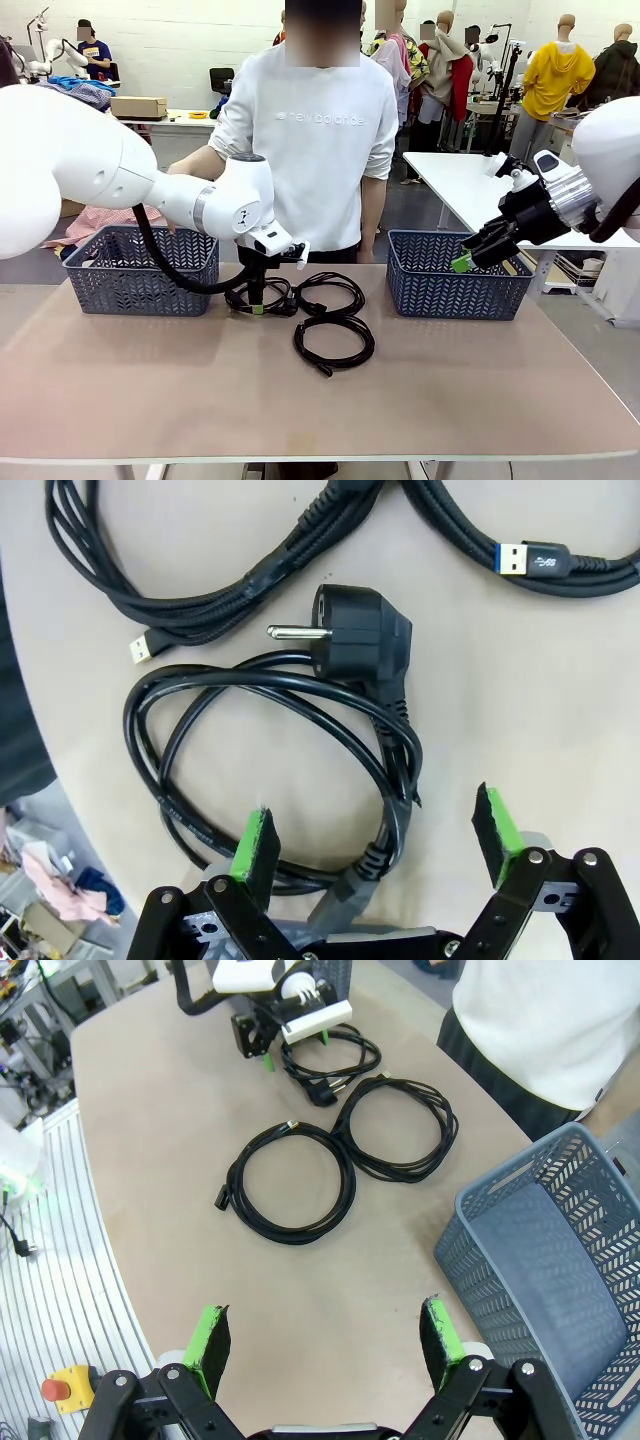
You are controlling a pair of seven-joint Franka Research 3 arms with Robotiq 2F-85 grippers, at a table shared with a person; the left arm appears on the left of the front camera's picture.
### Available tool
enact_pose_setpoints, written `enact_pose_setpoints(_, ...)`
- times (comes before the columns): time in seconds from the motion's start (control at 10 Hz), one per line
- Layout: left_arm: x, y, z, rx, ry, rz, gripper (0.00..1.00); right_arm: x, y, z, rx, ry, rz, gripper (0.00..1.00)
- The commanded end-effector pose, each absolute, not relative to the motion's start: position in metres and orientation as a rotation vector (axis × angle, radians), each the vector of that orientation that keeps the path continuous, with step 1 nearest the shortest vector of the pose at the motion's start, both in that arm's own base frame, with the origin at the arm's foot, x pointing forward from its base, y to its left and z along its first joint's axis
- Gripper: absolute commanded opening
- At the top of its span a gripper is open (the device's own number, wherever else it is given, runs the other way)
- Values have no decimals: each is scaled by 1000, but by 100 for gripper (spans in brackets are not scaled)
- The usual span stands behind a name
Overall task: Organize the cables according to human instructions.
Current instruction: Pick up a bundle of cables and place it in the basket indicated by the human.
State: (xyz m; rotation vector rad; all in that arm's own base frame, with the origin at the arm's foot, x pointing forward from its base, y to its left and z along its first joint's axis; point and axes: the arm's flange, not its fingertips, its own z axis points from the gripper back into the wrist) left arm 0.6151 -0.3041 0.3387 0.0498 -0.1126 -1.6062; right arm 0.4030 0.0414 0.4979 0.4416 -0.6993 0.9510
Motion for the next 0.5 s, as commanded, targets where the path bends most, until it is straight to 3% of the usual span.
enact_pose_setpoints(0.0, 625, -304, 338, 52, -89, -1623, 100, 407, 41, 497, 465, -730, 969, 100)
enact_pose_setpoints(0.4, 629, -302, 326, 44, -61, -1617, 100, 407, 41, 497, 465, -730, 969, 100)
